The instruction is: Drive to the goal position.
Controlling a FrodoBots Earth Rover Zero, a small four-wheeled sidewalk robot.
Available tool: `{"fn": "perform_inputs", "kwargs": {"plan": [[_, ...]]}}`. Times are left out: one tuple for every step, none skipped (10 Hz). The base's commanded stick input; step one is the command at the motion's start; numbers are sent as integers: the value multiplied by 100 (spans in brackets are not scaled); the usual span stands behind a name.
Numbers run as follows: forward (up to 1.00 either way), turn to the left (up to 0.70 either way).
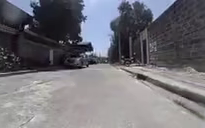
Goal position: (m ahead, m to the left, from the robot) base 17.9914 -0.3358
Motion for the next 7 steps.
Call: {"fn": "perform_inputs", "kwargs": {"plan": [[100, 1], [100, 1], [100, 1], [100, 1], [100, 1], [100, -10], [100, -35]]}}
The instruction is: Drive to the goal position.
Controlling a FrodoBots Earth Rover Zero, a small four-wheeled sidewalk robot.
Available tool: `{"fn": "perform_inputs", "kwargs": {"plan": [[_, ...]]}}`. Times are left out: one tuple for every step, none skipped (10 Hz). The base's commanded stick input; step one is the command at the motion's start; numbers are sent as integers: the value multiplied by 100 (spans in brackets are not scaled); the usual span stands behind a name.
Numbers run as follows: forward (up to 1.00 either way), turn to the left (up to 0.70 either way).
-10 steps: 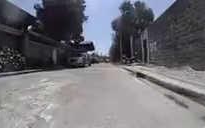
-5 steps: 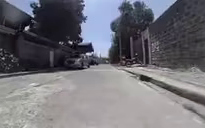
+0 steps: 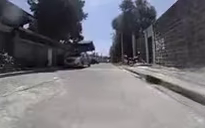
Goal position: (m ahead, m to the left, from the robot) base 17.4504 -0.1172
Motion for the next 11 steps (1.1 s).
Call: {"fn": "perform_inputs", "kwargs": {"plan": [[100, -33], [100, 1], [100, 1], [100, 1], [100, 1], [100, 1], [100, 1], [100, 1], [100, 1], [100, 1], [100, 1]]}}
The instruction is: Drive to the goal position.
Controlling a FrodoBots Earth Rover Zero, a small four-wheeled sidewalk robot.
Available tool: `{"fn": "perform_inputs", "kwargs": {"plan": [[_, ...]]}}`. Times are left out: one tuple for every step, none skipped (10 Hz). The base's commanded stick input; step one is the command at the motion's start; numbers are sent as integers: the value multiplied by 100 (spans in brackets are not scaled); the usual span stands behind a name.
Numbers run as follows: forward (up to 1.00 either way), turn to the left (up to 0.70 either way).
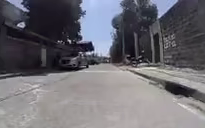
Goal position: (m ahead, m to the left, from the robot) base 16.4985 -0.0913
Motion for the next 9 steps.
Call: {"fn": "perform_inputs", "kwargs": {"plan": [[100, -8], [100, -39], [100, -33], [100, -6], [100, 1], [100, 1], [100, 1], [100, 1], [100, 1]]}}
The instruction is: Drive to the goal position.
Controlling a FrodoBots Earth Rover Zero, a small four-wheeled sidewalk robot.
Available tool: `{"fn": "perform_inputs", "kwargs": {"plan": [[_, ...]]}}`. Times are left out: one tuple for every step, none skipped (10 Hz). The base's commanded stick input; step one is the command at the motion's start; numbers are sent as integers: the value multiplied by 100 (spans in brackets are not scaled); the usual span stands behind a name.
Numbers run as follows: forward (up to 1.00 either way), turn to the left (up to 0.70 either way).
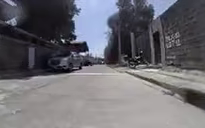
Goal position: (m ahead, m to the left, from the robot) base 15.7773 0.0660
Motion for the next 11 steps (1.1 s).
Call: {"fn": "perform_inputs", "kwargs": {"plan": [[100, 1], [100, 1], [100, 1], [100, 1], [100, 1], [100, -39], [100, -39], [100, 1], [100, 1], [100, 1], [100, 1]]}}
